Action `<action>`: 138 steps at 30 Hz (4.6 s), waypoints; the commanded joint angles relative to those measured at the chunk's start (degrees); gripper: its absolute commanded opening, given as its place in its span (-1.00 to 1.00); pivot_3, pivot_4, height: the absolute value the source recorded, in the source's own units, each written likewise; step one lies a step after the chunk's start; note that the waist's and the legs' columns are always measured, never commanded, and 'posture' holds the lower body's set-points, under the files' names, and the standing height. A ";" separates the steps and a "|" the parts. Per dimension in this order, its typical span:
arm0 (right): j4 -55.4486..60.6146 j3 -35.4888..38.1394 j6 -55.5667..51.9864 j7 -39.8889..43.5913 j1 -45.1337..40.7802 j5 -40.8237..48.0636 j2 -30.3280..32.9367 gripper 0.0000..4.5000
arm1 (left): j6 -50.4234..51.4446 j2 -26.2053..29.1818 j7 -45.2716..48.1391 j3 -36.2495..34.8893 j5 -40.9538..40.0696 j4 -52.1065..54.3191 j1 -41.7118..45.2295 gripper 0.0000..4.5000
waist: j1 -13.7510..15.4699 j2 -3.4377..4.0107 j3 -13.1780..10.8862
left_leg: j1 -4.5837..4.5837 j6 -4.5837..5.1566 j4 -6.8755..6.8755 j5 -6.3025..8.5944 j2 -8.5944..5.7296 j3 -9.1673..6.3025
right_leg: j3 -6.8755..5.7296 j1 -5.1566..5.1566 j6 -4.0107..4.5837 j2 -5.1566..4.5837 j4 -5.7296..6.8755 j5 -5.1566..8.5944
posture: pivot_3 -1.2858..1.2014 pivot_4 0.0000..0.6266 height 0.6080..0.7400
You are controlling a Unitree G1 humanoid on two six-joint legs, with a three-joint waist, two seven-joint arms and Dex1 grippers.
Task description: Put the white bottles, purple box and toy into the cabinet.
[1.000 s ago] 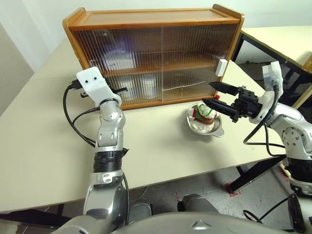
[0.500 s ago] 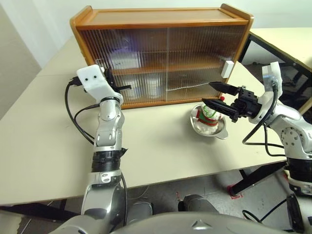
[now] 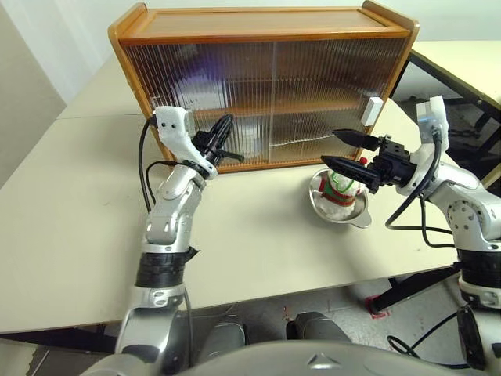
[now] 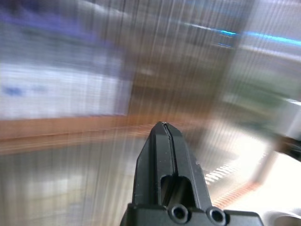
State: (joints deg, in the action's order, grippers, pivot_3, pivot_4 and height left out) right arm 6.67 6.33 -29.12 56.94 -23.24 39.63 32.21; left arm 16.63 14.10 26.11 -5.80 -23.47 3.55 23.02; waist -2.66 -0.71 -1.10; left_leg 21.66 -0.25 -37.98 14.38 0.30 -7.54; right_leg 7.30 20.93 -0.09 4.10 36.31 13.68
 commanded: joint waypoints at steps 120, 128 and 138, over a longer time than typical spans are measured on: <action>-27.22 -3.70 -0.41 -19.28 -20.70 -22.79 -9.73 -0.98 | -2.06 16.27 36.59 -9.99 -19.43 4.94 -13.30 1.00 | 1.69 0.86 0.62 | 0.19 0.06 0.25 -0.14 1.57 -1.15 | -0.09 1.17 0.88 0.87 1.00 -0.10 | 0.03 -1.00 1.00; -34.23 -4.41 4.50 -18.42 -24.82 -24.17 -12.69 -0.98 | -1.82 16.60 36.21 -10.58 -19.76 5.92 -14.40 1.00 | 1.83 0.86 0.62 | 0.23 0.03 0.31 -0.11 1.96 -1.06 | -0.11 1.26 0.90 0.99 1.00 -0.08 | 0.04 -1.00 1.00; -31.65 -6.09 2.11 -17.66 -26.41 -23.51 -17.09 -0.98 | -1.73 16.52 35.58 -10.39 -19.80 6.35 -14.50 1.00 | 1.86 0.87 0.62 | 0.22 0.03 0.30 -0.11 1.99 -1.09 | -0.13 1.29 1.12 1.10 1.00 -0.17 | 0.04 -1.00 1.00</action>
State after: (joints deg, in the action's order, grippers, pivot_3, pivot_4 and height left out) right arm -26.10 1.17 -26.06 38.83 -48.39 15.72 15.74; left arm 14.90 30.45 61.85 -16.53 -43.17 8.96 8.70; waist -0.80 0.16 -0.48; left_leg 21.89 -0.22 -37.68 14.27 2.30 -8.63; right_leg 7.17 22.22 1.04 5.21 37.31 13.50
